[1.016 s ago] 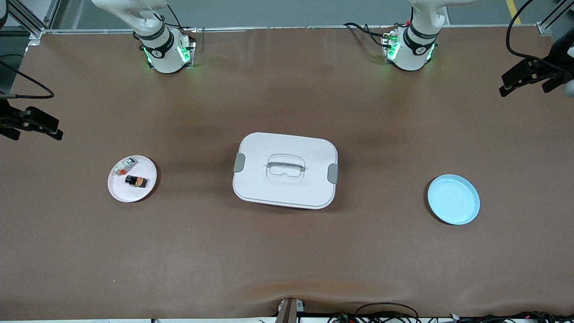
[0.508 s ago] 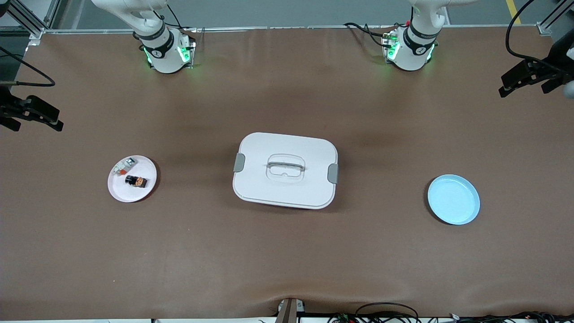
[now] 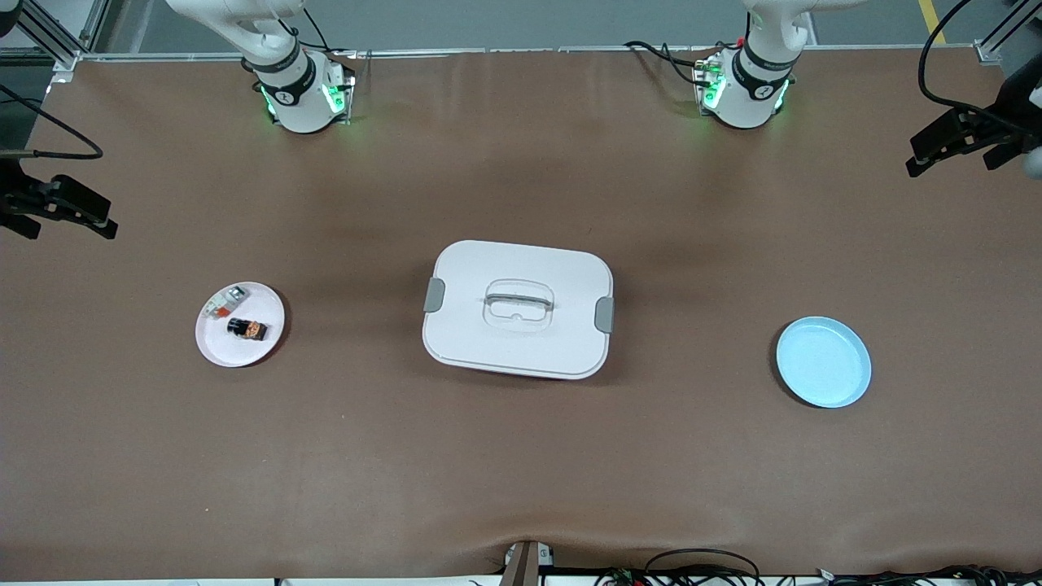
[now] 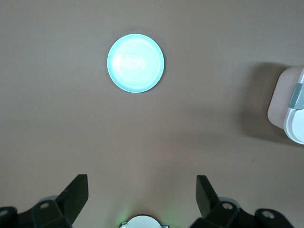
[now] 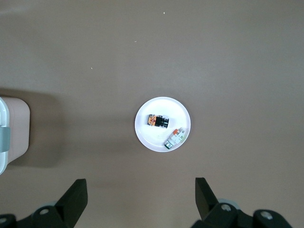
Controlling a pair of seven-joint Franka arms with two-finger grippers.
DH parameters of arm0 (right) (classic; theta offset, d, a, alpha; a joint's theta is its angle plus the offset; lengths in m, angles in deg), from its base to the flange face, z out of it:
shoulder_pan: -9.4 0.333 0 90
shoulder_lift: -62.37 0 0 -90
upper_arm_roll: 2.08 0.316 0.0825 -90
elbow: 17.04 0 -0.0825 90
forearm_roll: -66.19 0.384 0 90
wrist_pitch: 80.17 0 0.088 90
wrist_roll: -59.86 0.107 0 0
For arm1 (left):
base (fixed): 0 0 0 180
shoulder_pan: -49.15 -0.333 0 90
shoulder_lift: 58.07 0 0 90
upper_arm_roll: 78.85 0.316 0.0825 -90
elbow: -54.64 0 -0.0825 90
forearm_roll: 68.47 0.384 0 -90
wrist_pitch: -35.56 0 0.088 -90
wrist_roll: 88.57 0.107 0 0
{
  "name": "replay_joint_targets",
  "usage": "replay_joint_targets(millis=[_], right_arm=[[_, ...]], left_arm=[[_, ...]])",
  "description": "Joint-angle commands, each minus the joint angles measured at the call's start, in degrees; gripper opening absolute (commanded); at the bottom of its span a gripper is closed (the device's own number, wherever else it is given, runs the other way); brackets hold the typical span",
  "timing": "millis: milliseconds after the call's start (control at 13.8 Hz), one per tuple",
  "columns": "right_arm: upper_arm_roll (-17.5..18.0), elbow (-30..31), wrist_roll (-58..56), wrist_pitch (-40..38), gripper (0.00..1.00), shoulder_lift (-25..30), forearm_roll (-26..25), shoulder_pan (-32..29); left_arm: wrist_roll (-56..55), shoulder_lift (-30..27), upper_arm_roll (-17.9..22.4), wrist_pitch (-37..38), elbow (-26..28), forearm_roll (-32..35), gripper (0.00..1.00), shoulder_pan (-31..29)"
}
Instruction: Transfer orange switch to right arm and place
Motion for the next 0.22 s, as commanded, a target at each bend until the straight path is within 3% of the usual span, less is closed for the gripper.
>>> replay_joint_targets(millis=[0,145], right_arm=[[0.31,1.32,-0.24,0.13,1.0,1.29,0.25,-0.73],[0.31,1.32,-0.24,0.13,1.0,1.29,0.34,-0.73]], left_arm=[[1.09,0.08,-0.01,0.38,-0.81,-0.05,1.0,-0.16],[1.09,0.08,-0.18,0.56,-0.81,-0.05,1.0,-0.08]])
